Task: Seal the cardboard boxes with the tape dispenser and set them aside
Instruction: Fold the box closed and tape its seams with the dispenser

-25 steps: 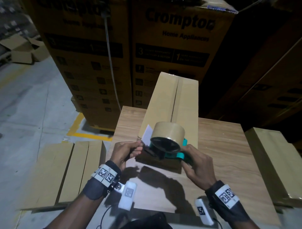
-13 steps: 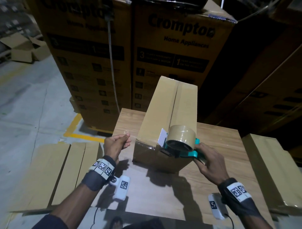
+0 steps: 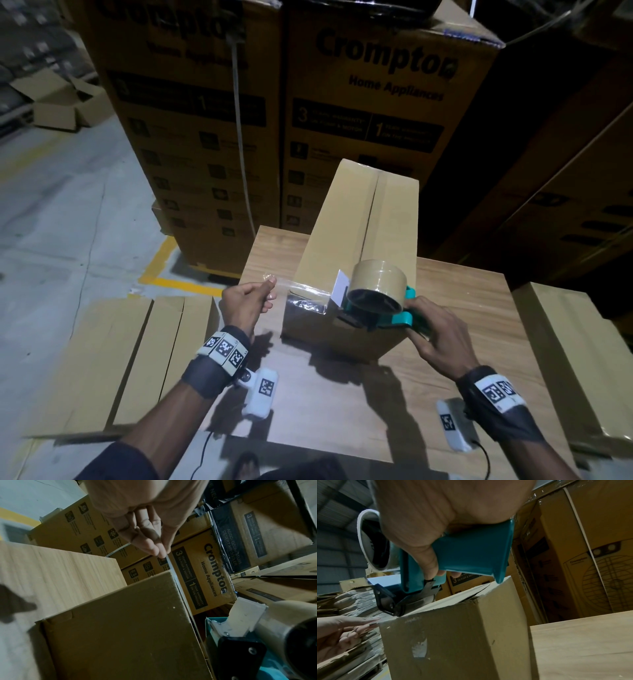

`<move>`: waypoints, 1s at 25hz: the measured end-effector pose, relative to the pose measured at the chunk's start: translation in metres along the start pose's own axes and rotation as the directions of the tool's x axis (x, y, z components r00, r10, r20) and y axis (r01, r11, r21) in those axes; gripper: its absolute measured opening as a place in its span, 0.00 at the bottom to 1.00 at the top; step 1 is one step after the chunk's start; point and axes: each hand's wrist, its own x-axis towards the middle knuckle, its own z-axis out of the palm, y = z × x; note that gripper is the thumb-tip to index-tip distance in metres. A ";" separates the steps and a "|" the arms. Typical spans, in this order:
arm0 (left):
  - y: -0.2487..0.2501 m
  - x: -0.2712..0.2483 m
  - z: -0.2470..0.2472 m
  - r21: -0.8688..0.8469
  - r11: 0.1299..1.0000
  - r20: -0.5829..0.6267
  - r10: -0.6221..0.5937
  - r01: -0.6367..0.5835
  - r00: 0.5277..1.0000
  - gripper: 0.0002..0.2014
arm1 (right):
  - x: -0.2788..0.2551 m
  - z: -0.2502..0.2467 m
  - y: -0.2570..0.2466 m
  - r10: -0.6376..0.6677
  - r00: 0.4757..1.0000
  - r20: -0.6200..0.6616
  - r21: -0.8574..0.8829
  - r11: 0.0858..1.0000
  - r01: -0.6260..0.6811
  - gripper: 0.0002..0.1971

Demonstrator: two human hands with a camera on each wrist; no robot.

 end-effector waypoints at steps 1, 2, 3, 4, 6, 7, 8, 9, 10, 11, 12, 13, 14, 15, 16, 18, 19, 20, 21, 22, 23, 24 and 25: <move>-0.002 0.001 0.000 0.004 1.000 0.004 0.002 -0.002 1.000 0.10 | -0.001 0.000 0.000 0.000 1.000 0.002 -0.001 1.000 0.000 0.33; -0.004 0.002 0.000 0.006 1.000 0.007 0.003 -0.003 1.000 0.10 | -0.002 0.000 0.001 -0.003 1.000 0.003 -0.002 1.000 0.003 0.33; -0.005 0.002 0.000 0.007 1.000 0.007 0.002 -0.002 1.000 0.10 | -0.003 0.001 0.001 -0.005 1.000 0.006 -0.002 1.000 0.005 0.33; -0.007 0.002 0.000 0.010 1.000 0.006 0.001 -0.001 1.000 0.10 | -0.003 0.002 0.000 -0.006 1.000 0.009 -0.002 1.000 0.006 0.33; -0.012 0.003 0.001 0.019 1.000 0.003 -0.014 0.014 1.000 0.10 | -0.004 0.003 0.000 0.002 1.000 0.018 -0.008 1.000 -0.001 0.33; -0.016 0.005 0.002 0.022 0.999 0.005 -0.037 0.036 0.999 0.10 | -0.004 0.003 0.000 0.006 1.000 0.024 -0.010 1.000 -0.006 0.33; -0.019 0.007 0.003 0.023 0.997 0.011 -0.069 0.068 0.998 0.11 | -0.003 0.004 0.000 0.009 0.999 0.031 -0.011 1.000 -0.009 0.33; -0.024 0.011 0.003 0.022 0.995 0.026 -0.101 0.100 0.995 0.12 | -0.004 0.004 0.000 0.011 0.999 0.039 -0.014 1.000 -0.011 0.32; -0.028 0.014 0.005 0.023 0.990 0.048 -0.140 0.139 0.989 0.13 | -0.004 0.005 0.001 0.012 0.999 0.049 -0.019 1.000 -0.012 0.32; -0.033 0.017 0.006 0.022 0.984 0.078 -0.179 0.178 0.981 0.14 | -0.004 0.005 0.002 0.014 0.998 0.057 -0.024 1.000 -0.013 0.32; -0.037 0.019 0.008 0.015 0.977 0.104 -0.213 0.213 0.972 0.15 | -0.005 0.005 0.002 0.015 0.998 0.064 -0.029 0.999 -0.014 0.32; -0.040 0.021 0.010 0.002 0.970 0.122 -0.240 0.242 0.963 0.16 | -0.006 0.006 0.003 0.017 0.997 0.069 -0.035 0.999 -0.015 0.32; -0.041 0.022 0.012 -0.009 0.962 0.133 -0.269 0.273 0.954 0.16 | -0.006 0.006 0.003 0.018 0.997 0.074 -0.037 0.999 -0.015 0.31; -0.039 0.024 0.013 -0.014 0.954 0.141 -0.295 0.300 0.945 0.16 | -0.006 0.006 0.003 0.017 0.997 0.076 -0.038 0.999 -0.014 0.31; -0.036 0.025 0.014 -0.007 0.948 0.147 -0.315 0.319 0.938 0.16 | -0.006 0.006 0.002 0.013 0.997 0.076 -0.038 0.999 -0.010 0.31; -0.035 0.025 0.012 0.019 0.932 0.155 -0.361 0.363 0.919 0.15 | -0.007 0.006 0.002 0.008 0.997 0.071 -0.038 0.999 -0.006 0.32; -0.041 0.024 0.009 0.035 0.913 0.160 -0.407 0.407 0.899 0.15 | -0.007 0.006 0.003 0.009 0.998 0.063 -0.035 0.999 -0.007 0.32; -0.049 0.020 0.005 0.042 0.891 0.156 -0.453 0.452 0.878 0.14 | -0.007 0.006 0.002 0.011 0.998 0.055 -0.028 1.000 -0.009 0.32; -0.062 0.017 0.001 0.039 0.876 0.142 -0.481 0.480 0.865 0.15 | -0.009 0.006 0.002 0.014 0.998 0.054 -0.022 1.000 -0.013 0.32; -0.073 0.013 -0.002 0.042 0.881 0.111 -0.472 0.471 0.874 0.18 | -0.009 0.007 0.002 0.011 0.999 0.051 -0.021 1.000 -0.010 0.31; -0.081 0.010 -0.004 0.077 0.908 0.066 -0.416 0.411 0.907 0.22 | -0.009 0.007 0.001 0.011 0.999 0.049 -0.025 1.000 -0.010 0.31; -0.085 0.005 -0.005 0.138 0.944 0.036 -0.307 0.300 0.951 0.26 | -0.009 0.007 -0.001 0.014 0.999 0.047 -0.032 0.999 -0.013 0.31; -0.085 0.001 -0.004 0.203 0.970 0.058 -0.146 0.131 0.988 0.30 | -0.009 0.007 -0.002 0.016 0.999 0.049 -0.041 0.999 -0.014 0.32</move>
